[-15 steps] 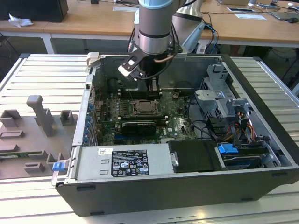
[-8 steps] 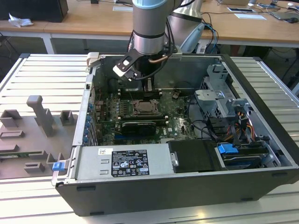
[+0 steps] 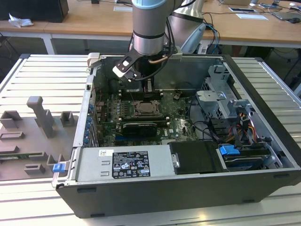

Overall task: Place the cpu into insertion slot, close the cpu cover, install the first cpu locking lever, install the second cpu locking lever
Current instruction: 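Install the first cpu locking lever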

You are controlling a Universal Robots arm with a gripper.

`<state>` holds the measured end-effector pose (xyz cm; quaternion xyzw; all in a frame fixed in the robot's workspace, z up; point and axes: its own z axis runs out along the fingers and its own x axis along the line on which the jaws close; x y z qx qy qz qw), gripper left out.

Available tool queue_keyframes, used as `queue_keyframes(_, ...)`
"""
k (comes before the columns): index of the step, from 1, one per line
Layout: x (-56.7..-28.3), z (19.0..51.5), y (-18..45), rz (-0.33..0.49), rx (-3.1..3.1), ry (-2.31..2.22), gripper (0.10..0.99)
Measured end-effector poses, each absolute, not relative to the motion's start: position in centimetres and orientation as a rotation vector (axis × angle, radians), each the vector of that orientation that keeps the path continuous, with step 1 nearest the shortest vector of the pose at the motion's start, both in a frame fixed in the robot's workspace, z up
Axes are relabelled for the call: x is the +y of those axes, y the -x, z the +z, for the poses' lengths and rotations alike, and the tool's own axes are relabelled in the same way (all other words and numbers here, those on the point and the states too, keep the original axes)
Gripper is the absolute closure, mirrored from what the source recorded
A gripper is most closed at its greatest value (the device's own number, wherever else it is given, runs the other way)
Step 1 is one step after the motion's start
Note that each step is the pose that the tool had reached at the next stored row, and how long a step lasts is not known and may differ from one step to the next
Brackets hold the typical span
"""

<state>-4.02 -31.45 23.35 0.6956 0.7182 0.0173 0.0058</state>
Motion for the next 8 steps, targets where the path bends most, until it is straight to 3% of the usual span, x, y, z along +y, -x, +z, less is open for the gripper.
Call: queue_keyframes(8, -31.45, 23.61, 4.03, 0.054, 2.248, -2.177, 0.98)
